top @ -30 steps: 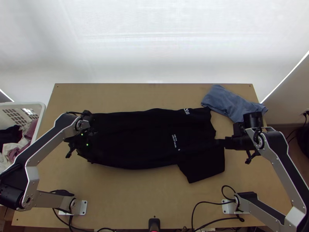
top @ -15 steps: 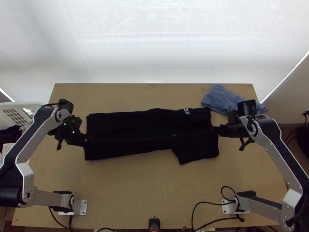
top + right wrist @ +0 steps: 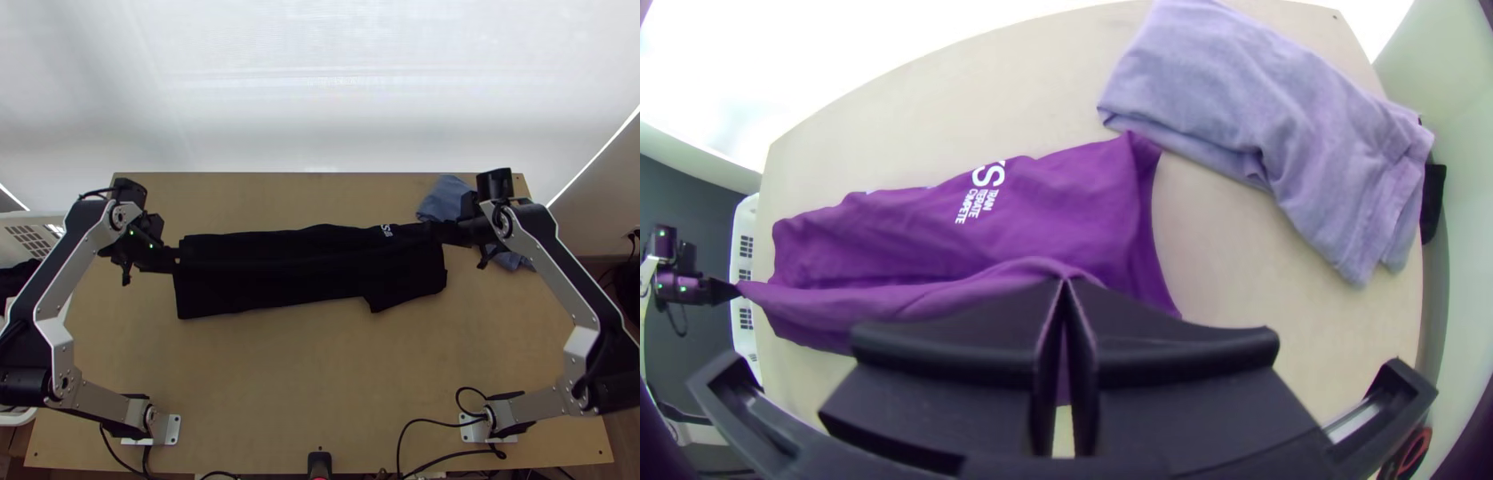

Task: Fold the t-shirt

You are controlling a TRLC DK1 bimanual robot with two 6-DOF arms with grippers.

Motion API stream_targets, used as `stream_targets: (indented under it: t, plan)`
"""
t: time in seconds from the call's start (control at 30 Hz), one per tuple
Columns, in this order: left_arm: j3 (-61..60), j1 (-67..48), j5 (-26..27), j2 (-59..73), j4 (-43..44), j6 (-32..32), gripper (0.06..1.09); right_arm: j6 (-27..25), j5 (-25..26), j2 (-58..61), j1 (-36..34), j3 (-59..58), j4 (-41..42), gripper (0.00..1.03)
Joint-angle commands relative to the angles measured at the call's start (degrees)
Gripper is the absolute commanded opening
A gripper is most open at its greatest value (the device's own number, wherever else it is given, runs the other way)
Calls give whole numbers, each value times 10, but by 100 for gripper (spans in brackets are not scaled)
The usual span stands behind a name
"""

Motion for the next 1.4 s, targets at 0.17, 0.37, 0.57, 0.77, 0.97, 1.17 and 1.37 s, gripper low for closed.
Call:
stream_targets:
  t: [0.17,0.37,0.57,0.77,0.97,1.17,1.37]
  plan:
    - [74,31,-9,76,22,-36,9,22,5,99,-8,88,22,3]
    - [83,46,-10,102,41,-43,9,34,11,157,-13,136,37,3]
    - [80,49,-17,111,66,-52,9,47,22,203,-16,167,52,3]
    - [79,40,-16,116,79,-66,9,57,30,244,-12,201,64,3]
    - [62,33,-16,122,103,-70,9,69,47,268,-5,208,88,3]
    - [23,33,20,108,137,-71,26,85,67,273,1,195,105,77]
    - [-25,39,62,82,153,-62,87,99,90,231,-4,170,140,99]
